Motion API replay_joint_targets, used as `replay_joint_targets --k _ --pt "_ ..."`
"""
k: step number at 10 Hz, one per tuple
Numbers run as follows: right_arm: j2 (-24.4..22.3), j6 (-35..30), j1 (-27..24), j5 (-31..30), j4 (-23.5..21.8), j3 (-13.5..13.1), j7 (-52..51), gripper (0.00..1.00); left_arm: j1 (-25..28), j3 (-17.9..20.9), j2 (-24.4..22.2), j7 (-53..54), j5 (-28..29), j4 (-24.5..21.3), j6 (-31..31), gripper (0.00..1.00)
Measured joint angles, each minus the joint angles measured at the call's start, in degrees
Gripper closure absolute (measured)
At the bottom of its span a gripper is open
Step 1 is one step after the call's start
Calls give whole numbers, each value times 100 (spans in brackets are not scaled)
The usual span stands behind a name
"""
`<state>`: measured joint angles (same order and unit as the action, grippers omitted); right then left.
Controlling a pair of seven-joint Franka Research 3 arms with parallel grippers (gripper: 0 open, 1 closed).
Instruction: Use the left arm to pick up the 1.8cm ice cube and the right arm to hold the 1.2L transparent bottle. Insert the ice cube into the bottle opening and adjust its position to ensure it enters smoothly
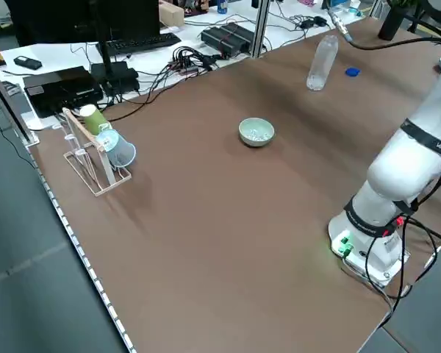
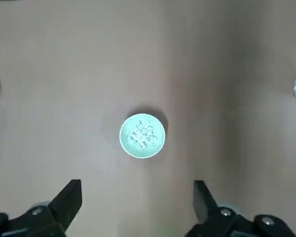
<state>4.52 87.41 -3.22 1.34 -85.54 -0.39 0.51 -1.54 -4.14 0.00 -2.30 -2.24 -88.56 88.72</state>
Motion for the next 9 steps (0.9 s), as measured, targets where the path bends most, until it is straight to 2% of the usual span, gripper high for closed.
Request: replay_joint_targets --k 1,2,5,9 --pt "-40 80 -133 -39 -4 223 123 0 -20 49 0 1 0 0 -10 0" --pt "-36 189 -155 -55 -26 276 153 0 -22 61 0 1 0 0 -10 0" --pt "-24 236 -203 -69 -65 149 -31 0 -164 227 0 1 0 -1 -10 0" --pt "-23 -35 -202 -69 -62 167 -57 0 -165 262 0 1 0 -2 -10 0"
